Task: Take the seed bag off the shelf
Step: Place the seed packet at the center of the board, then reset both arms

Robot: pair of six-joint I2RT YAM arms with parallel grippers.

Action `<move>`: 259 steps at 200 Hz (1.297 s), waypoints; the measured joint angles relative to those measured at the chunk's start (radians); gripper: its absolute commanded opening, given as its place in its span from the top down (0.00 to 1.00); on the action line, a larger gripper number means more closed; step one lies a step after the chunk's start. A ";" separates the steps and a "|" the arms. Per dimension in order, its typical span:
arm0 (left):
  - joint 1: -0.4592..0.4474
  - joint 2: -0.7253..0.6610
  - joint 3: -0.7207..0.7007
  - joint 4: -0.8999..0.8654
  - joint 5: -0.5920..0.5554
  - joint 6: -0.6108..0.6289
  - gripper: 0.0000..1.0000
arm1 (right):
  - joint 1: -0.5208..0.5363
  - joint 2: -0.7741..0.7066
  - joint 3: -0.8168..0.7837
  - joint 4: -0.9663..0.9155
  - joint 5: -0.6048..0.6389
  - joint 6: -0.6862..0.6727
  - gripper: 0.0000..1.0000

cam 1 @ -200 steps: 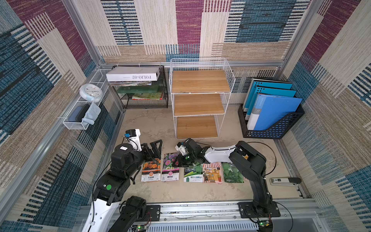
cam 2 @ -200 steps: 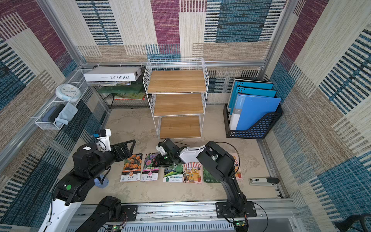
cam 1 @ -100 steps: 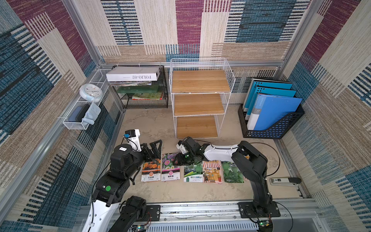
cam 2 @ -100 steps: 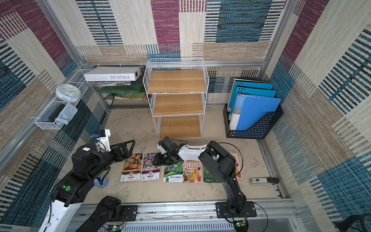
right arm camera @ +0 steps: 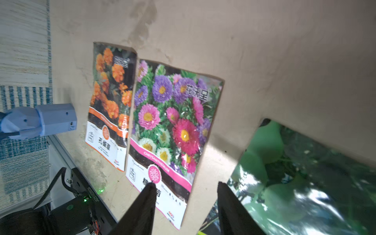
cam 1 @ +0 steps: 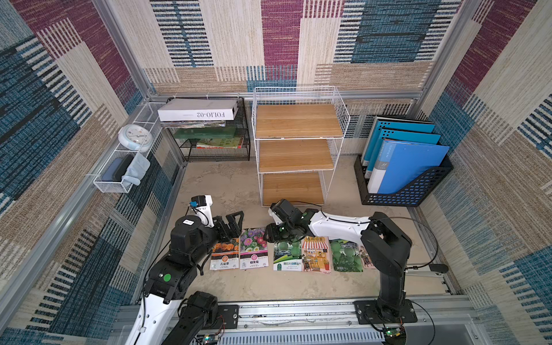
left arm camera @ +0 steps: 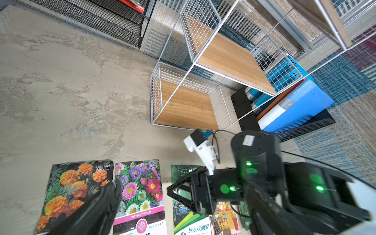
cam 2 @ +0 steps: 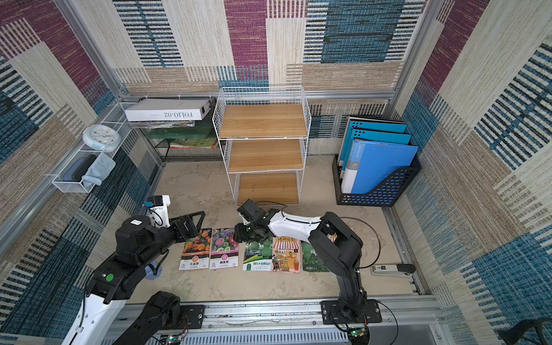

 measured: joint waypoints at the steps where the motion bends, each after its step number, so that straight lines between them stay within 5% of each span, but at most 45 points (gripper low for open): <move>1: 0.000 0.000 -0.003 0.002 -0.001 0.000 0.01 | 0.000 -0.005 0.003 -0.003 0.004 -0.002 0.46; 60: 0.004 0.039 -0.195 0.184 -0.229 0.020 0.02 | -0.003 -0.236 0.047 -0.113 0.250 -0.106 0.44; 120: 0.031 0.241 -0.188 0.403 -0.584 0.309 0.06 | -0.101 -0.504 -0.212 -0.095 0.623 -0.317 0.43; 150: 0.066 0.361 -0.279 0.565 -0.573 0.426 0.06 | -0.225 -0.714 -0.391 -0.049 0.709 -0.397 0.42; 195: 0.180 0.428 -0.431 0.823 -0.476 0.426 0.06 | -0.383 -0.996 -0.579 0.012 0.737 -0.461 0.39; 259: 0.257 0.613 -0.472 1.055 -0.257 0.424 0.09 | -0.475 -1.005 -0.641 0.085 0.657 -0.489 0.39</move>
